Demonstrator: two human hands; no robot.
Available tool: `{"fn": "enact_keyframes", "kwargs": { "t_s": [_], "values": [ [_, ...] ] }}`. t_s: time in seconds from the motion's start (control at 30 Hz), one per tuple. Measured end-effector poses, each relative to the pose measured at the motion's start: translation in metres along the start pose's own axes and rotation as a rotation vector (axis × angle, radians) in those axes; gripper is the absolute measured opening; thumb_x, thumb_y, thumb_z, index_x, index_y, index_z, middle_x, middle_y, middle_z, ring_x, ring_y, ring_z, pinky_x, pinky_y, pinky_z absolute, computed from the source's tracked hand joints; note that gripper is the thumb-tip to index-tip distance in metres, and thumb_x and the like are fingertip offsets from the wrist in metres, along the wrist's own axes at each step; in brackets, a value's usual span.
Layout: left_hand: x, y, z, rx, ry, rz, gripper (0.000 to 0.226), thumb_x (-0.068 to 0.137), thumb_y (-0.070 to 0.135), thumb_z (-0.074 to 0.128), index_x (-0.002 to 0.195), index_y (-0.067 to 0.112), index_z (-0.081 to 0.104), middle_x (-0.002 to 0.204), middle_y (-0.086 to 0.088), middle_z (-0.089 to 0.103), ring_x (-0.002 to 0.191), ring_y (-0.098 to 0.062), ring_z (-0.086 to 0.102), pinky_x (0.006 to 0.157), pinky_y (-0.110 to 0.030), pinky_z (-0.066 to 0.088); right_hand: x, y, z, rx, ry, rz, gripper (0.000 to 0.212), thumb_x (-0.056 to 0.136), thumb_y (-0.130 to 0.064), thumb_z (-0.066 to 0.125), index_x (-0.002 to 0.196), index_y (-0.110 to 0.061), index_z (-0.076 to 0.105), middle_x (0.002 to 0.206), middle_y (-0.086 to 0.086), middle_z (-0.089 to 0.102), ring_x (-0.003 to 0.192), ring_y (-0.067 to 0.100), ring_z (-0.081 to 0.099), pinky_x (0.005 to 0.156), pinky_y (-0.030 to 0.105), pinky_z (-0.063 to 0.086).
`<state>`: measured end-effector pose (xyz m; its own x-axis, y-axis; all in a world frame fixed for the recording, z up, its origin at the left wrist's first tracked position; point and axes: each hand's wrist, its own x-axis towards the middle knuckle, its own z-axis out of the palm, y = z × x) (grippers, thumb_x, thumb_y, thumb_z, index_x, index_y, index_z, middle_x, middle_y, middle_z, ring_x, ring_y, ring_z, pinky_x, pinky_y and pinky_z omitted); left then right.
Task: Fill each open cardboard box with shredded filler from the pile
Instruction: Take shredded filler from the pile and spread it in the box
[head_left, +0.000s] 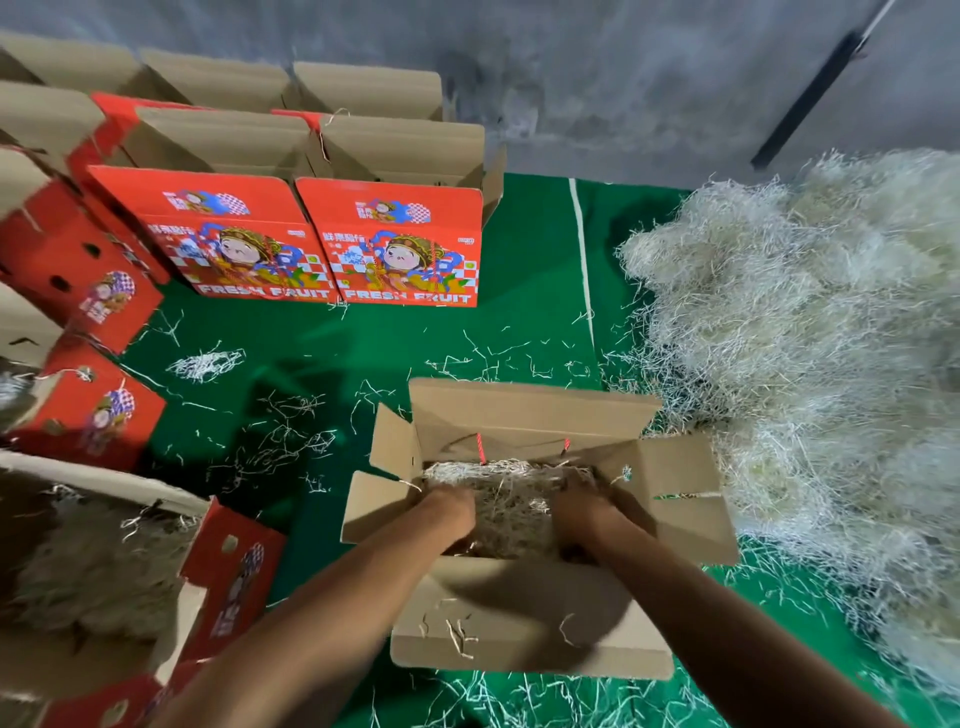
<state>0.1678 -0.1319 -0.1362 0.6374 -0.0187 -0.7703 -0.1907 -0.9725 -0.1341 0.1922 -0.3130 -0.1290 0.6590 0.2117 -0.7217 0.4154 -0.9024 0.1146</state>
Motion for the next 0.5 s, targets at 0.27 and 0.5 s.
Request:
{"fn": "enact_keyframes", "kwargs": {
  "t_s": [0.27,0.5],
  "values": [
    [-0.007,0.005,-0.017,-0.108,0.125,-0.013,0.030,0.093,0.007,0.053,0.121,0.004,0.064,0.126,-0.013,0.064,0.113,-0.028,0.062,0.085,-0.034,0.050,-0.009,-0.001,-0.040,0.203,0.073,-0.014,0.026,0.095,-0.005,0.054,0.119,-0.006,0.063,0.114,0.013,0.070,0.100,0.029,0.069,0.079,0.032,0.055],
    [-0.001,0.001,-0.003,-0.167,-0.060,-0.002,0.044,0.100,0.002,0.039,0.143,-0.006,0.040,0.149,-0.023,0.041,0.133,-0.036,0.046,0.110,-0.040,0.040,-0.009,-0.035,-0.026,0.358,-0.242,-0.176,0.043,0.105,-0.030,0.046,0.135,-0.001,0.057,0.138,0.018,0.056,0.127,0.032,0.053,0.108,0.037,0.040]
  ]
}}
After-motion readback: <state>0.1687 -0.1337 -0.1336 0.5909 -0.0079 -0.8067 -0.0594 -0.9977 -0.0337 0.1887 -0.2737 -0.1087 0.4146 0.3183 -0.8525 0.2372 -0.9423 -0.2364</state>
